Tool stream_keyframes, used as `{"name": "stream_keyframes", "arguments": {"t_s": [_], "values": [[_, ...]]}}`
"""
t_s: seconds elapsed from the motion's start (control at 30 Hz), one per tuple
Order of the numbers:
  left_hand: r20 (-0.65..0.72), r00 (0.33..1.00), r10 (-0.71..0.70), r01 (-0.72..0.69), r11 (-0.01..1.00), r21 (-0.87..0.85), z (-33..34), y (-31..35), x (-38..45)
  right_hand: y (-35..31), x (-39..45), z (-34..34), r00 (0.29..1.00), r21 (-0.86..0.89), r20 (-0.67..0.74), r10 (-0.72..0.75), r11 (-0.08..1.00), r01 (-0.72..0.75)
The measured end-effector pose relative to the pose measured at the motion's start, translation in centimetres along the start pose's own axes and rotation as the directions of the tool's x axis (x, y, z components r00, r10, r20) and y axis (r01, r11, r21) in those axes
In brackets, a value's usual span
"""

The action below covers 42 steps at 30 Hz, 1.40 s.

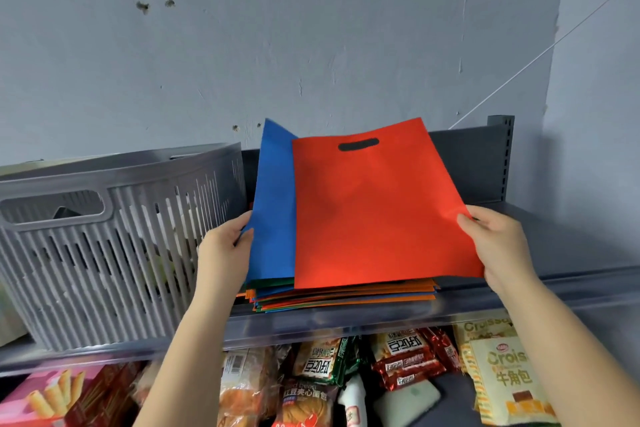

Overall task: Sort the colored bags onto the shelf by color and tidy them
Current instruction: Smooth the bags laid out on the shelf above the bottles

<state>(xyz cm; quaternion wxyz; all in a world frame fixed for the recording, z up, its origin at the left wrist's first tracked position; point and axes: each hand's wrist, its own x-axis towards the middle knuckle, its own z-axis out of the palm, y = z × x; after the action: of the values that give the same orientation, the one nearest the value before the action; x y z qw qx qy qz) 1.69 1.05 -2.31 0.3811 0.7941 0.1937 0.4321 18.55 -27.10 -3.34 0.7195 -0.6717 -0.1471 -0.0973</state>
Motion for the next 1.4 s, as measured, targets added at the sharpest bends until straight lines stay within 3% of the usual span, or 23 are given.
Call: {"name": "stream_keyframes", "arguments": {"t_s": [0.17, 0.3, 0.53, 0.7, 0.9, 1.07, 1.17, 1.27, 1.4], "values": [[-0.071, 0.993, -0.093, 0.065, 0.942, -0.331, -0.6, -0.3, -2.0, -0.1, -3.3, -0.2, 0.986, 0.317, -0.040, 0.162, 0.938, -0.142], [-0.019, 0.980, -0.199, 0.150, 0.798, -0.583, -0.8, -1.0, -3.0, -0.3, -6.0, -0.6, 0.966, 0.442, -0.086, 0.243, 0.878, -0.181], [0.072, 0.980, -0.188, 0.176, 0.631, -0.756, 0.1, -0.8, -7.1, 0.5, -12.9, -2.5, 0.951, 0.536, -0.202, 0.234, 0.839, -0.093], [0.114, 0.979, -0.167, 0.193, 0.612, -0.767, 1.7, -1.7, -9.8, 0.8, -19.1, -6.0, 0.908, 0.558, -0.327, 0.260, 0.829, -0.036], [0.363, 0.931, -0.039, 0.314, 0.593, -0.741, 4.8, -2.1, -12.9, -0.3, -27.0, -10.3, 0.797, 0.490, -0.542, 0.265, 0.870, 0.044], [0.530, 0.848, -0.020, 0.467, 0.503, -0.727, 8.2, -1.3, -16.2, -0.2, -33.0, -12.9, 0.642, 0.436, -0.712, 0.284, 0.895, 0.088], [0.663, 0.748, 0.031, 0.585, 0.440, -0.681, 9.3, -0.5, -18.5, -0.9, -36.4, -14.6, 0.577, 0.399, -0.766, 0.284, 0.913, 0.081], [0.746, 0.664, 0.045, 0.663, 0.426, -0.615, 10.2, -0.4, -20.2, -1.6, -39.2, -15.8, 0.527, 0.358, -0.809, 0.262, 0.929, 0.088], [0.792, 0.603, 0.094, 0.679, 0.461, -0.571, 10.0, 0.0, -21.9, -2.8, -42.0, -16.8, 0.505, 0.304, -0.831, 0.232, 0.951, 0.062]]}}
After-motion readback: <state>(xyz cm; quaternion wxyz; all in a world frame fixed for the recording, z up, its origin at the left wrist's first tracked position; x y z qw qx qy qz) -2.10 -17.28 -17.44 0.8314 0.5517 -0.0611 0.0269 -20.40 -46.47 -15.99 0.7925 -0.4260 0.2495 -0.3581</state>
